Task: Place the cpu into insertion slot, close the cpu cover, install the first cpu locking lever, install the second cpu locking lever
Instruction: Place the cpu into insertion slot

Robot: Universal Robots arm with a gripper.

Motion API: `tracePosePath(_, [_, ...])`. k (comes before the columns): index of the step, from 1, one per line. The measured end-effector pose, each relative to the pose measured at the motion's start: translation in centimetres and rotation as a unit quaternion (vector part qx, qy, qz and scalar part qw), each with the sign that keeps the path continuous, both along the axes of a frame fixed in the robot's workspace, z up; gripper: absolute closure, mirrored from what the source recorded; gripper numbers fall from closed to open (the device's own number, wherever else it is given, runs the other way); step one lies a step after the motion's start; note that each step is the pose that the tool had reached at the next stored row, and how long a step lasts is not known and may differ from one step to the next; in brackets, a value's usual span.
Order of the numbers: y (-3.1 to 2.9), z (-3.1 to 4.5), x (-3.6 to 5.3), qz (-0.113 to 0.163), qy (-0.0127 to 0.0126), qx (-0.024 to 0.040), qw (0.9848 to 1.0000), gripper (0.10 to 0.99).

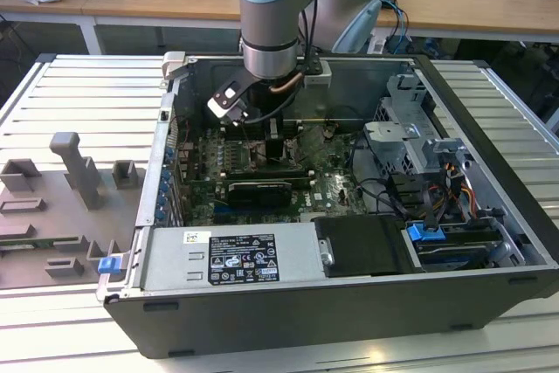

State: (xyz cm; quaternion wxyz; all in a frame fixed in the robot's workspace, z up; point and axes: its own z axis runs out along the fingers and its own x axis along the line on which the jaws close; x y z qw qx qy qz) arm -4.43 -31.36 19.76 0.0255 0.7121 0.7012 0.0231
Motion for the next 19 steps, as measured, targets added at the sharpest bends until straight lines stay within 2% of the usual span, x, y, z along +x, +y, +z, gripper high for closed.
tracePosePath(1, [0.0, 0.01, 0.0, 0.0, 0.0, -0.0001, 1.0, 0.533])
tracePosePath(2, [-0.01, 0.02, 0.0, 0.0, 0.0002, -0.0003, 1.0, 0.471])
tracePosePath(10, [-0.01, 0.61, 0.01, 0.0, 0.0006, -0.0003, 1.0, 0.486])
tracePosePath(11, [-0.01, 0.65, 0.01, 0.0, 0.0006, -0.0003, 1.0, 0.549])
tracePosePath(12, [-0.01, 0.71, 0.01, 0.0, 0.0008, -0.0003, 1.0, 0.549])
tracePosePath(14, [-0.01, 0.81, 0.01, 0.0, 0.0009, -0.0003, 1.0, 0.675])
tracePosePath(15, [-0.01, 0.87, 0.01, 0.0, 0.0011, -0.0003, 1.0, 0.675])
tracePosePath(16, [-0.01, 0.91, 0.01, 0.0, 0.001, -0.0003, 1.0, 0.737])
tracePosePath(17, [-0.01, 0.96, 0.01, 0.0, 0.0011, -0.0003, 1.0, 0.855])
tracePosePath(18, [-0.01, 1.01, 0.01, 0.0, 0.0011, -0.0003, 1.0, 0.855])
tracePosePath(19, [-0.01, 1.1, 0.01, 0.0, 0.0012, -0.0003, 1.0, 0.914])
